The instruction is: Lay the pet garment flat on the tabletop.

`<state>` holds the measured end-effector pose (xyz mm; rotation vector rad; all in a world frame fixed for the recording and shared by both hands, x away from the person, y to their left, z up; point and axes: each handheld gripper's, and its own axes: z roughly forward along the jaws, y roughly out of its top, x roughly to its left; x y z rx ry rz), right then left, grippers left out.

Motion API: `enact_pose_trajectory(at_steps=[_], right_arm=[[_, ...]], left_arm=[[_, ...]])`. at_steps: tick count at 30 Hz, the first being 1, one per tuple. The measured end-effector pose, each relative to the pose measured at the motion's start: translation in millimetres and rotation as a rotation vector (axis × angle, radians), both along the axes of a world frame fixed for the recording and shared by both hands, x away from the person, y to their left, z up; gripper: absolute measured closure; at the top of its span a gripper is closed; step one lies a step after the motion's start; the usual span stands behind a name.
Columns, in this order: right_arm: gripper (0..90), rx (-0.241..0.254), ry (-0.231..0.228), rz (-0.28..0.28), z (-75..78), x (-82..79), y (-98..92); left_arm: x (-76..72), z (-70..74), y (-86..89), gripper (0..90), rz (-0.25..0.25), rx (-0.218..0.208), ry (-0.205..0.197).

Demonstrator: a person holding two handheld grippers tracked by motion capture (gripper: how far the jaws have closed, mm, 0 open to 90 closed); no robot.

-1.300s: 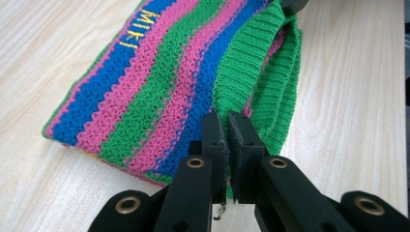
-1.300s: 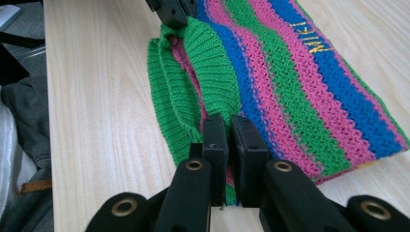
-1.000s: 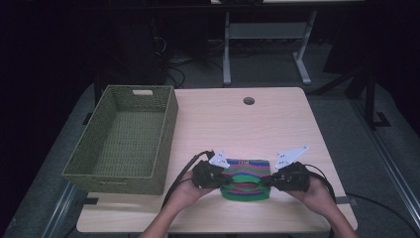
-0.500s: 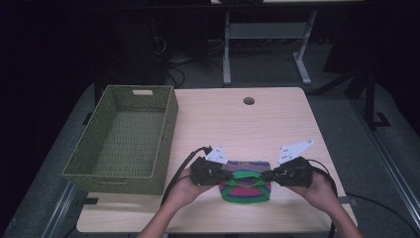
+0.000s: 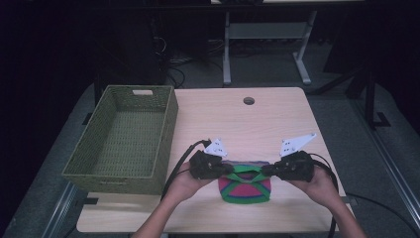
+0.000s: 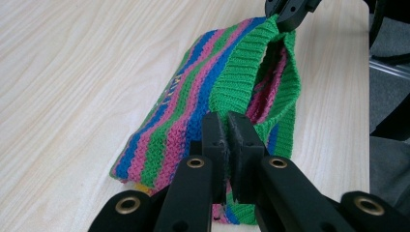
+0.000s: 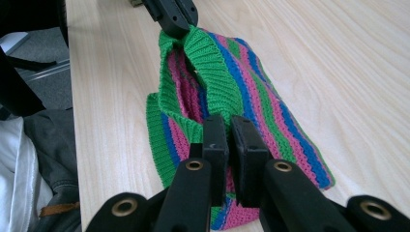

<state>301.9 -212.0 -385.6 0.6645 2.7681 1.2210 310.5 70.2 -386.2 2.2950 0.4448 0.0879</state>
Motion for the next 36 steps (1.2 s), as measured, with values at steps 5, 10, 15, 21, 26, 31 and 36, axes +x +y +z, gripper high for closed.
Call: enact_pose_trajectory(at_steps=[5,10,15,21,26,31,36], right_arm=[[84.7,-0.004,-0.008,-0.005,6.3,1.7,0.2],[84.7,0.004,-0.013,-0.014,11.2,7.7,0.1],[84.7,0.021,-0.007,-0.034,15.4,15.7,-2.2],[84.7,0.044,0.001,-0.059,18.3,27.1,-4.4],[84.6,0.044,0.006,-0.071,20.2,36.3,-3.2],[84.3,0.05,0.019,-0.094,21.2,45.8,-4.4],[84.3,0.037,0.024,-0.113,21.8,55.7,-2.5]], left_arm=[[2.4,4.8,-0.5,86.4,0.004,0.003,-0.01],[10.2,10.1,1.0,86.4,0.023,-0.025,0.001],[19.9,12.9,2.9,86.5,0.051,-0.053,0.01],[30.0,14.1,1.3,86.3,0.083,-0.055,0.007],[38.4,14.6,-1.2,86.3,0.113,-0.059,0.005],[45.9,16.8,-2.4,86.1,0.133,-0.052,-0.006],[53.9,15.0,-3.0,86.0,0.175,-0.077,0.0]])
